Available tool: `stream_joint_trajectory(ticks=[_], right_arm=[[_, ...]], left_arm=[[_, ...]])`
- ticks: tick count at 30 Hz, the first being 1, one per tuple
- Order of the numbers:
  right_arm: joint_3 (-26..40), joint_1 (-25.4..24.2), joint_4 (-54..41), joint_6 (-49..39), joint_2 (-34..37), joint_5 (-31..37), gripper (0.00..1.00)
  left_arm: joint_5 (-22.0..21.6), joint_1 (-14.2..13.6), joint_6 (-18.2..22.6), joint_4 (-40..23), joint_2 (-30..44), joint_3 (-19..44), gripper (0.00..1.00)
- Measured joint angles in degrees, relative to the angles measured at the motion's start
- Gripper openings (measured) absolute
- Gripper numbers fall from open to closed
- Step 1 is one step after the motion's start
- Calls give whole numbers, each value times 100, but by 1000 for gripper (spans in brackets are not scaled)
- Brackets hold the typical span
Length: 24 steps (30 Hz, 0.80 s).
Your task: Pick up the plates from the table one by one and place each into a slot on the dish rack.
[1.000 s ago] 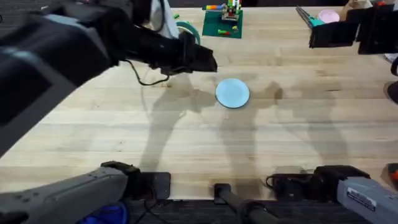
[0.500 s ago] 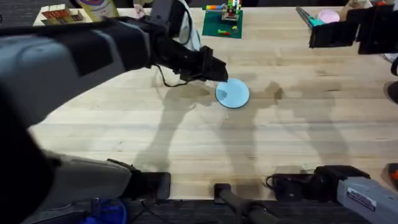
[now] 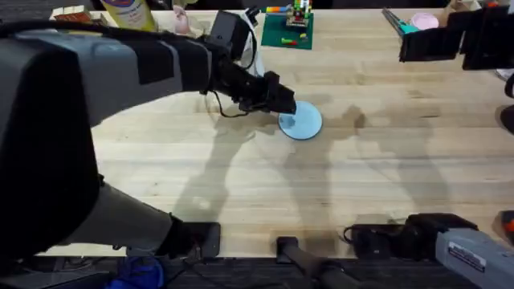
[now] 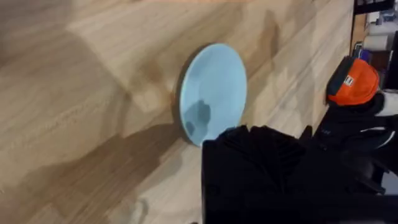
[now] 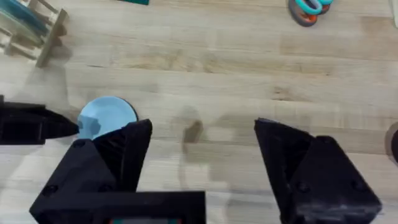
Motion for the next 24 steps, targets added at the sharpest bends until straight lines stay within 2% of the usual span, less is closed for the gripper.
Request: stream_joint_trajectory(ticks=[5, 14, 24], right_arm=[[2, 0, -2, 0, 67, 0, 995], [2, 0, -20, 0, 218, 0, 993], [2, 0, -22, 0, 220, 0, 993]], left_arm=[[95, 45, -2, 236, 0, -272, 43], [135, 64, 0, 493, 29, -291, 41], [148, 64, -2, 721, 603, -294, 43]])
